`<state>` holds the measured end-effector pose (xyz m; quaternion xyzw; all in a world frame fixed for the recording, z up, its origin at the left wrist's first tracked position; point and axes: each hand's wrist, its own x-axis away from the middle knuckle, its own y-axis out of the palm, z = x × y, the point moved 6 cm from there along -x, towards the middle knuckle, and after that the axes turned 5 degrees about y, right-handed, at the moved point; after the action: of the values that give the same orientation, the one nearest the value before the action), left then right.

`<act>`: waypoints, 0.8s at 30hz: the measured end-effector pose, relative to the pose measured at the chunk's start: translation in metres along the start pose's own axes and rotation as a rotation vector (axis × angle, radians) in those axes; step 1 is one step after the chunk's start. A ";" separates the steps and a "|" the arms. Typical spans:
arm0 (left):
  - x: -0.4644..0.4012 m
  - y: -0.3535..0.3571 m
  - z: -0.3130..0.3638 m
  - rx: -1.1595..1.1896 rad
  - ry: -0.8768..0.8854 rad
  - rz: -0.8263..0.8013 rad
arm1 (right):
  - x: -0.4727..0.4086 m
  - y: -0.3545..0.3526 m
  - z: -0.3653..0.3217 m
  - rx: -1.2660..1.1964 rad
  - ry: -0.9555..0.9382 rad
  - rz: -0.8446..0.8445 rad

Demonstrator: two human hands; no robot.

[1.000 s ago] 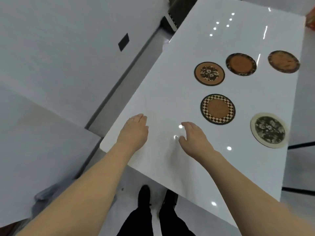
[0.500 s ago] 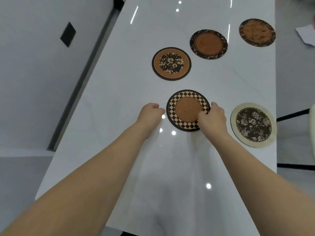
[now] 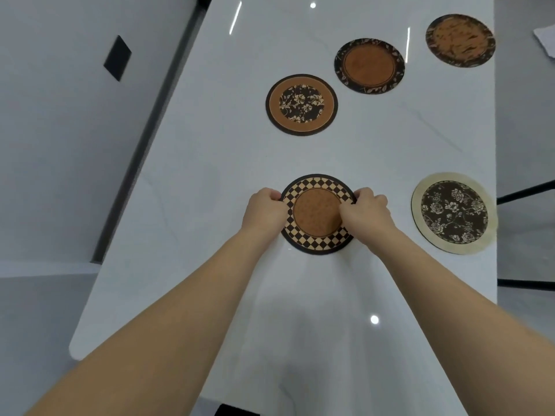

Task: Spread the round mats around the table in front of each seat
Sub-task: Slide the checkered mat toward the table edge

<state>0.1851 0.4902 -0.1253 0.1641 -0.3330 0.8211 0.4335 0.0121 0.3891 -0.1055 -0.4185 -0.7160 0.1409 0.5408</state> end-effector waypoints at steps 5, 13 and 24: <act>0.030 -0.028 -0.034 -0.136 0.044 0.033 | 0.025 0.024 0.001 0.132 -0.056 -0.086; 0.072 -0.054 -0.080 -0.264 0.086 0.026 | 0.052 0.051 0.004 0.387 -0.198 -0.182; 0.121 -0.042 -0.122 -0.529 0.107 -0.152 | 0.084 0.077 0.049 0.714 -0.082 -0.459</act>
<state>0.1530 0.6638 -0.1294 0.0262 -0.4992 0.6784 0.5384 -0.0028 0.5115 -0.1193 -0.0288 -0.7178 0.2724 0.6401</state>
